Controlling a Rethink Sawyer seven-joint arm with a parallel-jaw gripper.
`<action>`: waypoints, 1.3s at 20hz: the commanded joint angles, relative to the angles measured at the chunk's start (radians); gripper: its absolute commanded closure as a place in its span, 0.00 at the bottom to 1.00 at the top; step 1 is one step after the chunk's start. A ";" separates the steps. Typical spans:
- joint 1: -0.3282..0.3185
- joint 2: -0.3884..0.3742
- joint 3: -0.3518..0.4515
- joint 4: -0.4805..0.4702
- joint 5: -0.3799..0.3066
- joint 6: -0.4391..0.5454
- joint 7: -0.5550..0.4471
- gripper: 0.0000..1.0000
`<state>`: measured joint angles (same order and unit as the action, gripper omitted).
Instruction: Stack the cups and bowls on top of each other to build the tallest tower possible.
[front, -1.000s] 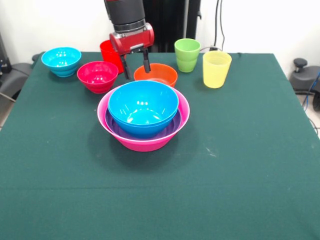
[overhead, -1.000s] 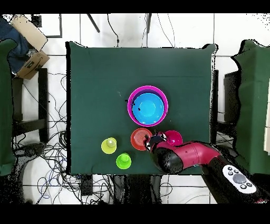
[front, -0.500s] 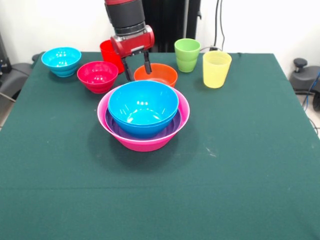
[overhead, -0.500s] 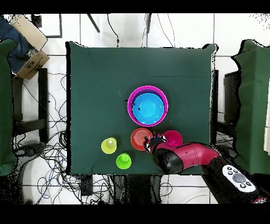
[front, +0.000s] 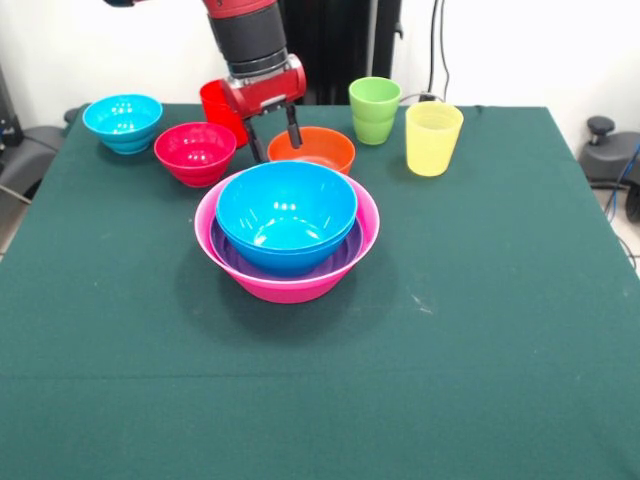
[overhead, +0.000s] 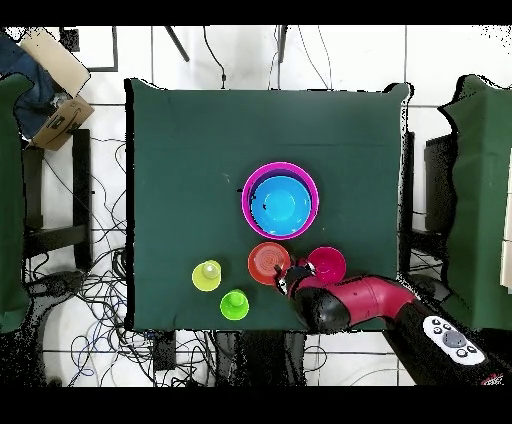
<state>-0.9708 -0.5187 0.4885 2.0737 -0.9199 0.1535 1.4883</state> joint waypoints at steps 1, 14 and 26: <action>0.006 0.045 0.022 -0.089 -0.105 -0.002 -0.025 0.00; 0.046 0.058 -0.019 -0.105 -0.160 -0.046 0.031 0.00; 0.043 0.059 -0.020 -0.105 -0.167 -0.063 0.029 0.00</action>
<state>-0.9695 -0.4801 0.4770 2.0720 -0.9932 0.1357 1.4883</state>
